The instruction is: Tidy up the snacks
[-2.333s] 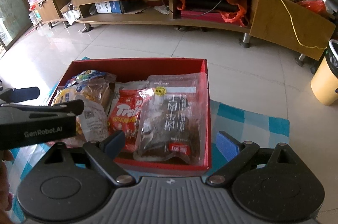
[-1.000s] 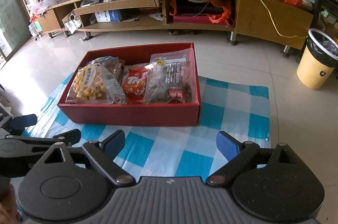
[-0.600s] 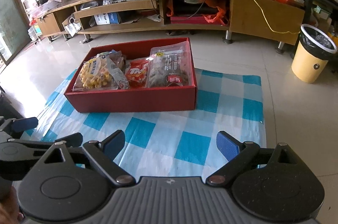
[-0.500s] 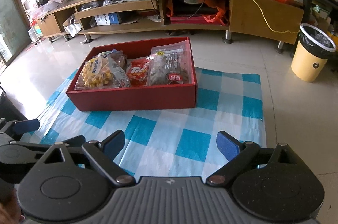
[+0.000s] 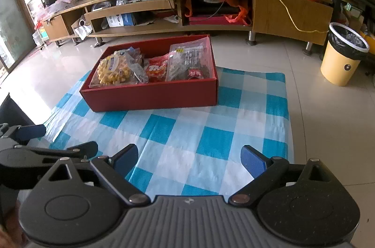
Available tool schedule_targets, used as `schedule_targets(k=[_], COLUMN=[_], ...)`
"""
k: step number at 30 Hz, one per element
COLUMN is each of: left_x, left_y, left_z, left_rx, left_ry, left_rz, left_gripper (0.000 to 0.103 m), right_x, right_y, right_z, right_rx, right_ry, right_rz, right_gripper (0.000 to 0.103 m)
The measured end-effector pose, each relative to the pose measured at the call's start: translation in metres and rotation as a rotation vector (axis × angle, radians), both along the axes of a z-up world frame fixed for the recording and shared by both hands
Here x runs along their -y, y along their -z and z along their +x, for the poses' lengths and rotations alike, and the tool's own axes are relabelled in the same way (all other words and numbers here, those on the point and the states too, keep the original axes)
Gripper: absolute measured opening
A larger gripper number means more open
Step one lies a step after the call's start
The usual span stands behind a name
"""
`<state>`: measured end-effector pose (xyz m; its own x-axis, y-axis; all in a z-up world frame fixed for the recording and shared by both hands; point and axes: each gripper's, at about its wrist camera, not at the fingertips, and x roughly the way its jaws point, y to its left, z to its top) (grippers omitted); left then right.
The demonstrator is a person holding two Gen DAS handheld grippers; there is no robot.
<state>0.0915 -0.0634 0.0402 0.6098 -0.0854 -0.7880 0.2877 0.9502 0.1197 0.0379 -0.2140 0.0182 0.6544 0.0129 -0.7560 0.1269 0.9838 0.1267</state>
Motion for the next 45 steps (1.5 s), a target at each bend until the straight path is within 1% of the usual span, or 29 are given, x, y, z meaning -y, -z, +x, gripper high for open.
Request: schedule_targets(k=[12, 17, 20, 45], left_x=[0.0008, 0.0014, 0.0014, 0.0031], left_y=[0.0003, 0.0011, 0.0013, 0.0023], left_z=[-0.0018, -0.0022, -0.0024, -0.0033], left_rx=[-0.001, -0.003, -0.002, -0.002], left_ry=[0.006, 0.009, 0.01, 0.016], left_rz=[0.0, 0.001, 0.002, 0.005], left_gripper=[0.103, 0.103, 0.103, 0.103], right_x=[-0.0023, -0.0024, -0.0019, -0.0046], right_y=[0.0093, 0.0092, 0.0096, 0.0092], right_z=[0.0031, 0.003, 0.0036, 0.0037], right_rx=[-0.035, -0.035, -0.037, -0.039], right_ry=[-0.001, -0.001, -0.005, -0.01], right_rz=[-0.016, -0.017, -0.014, -0.015], right_gripper=[0.096, 0.096, 0.098, 0.099])
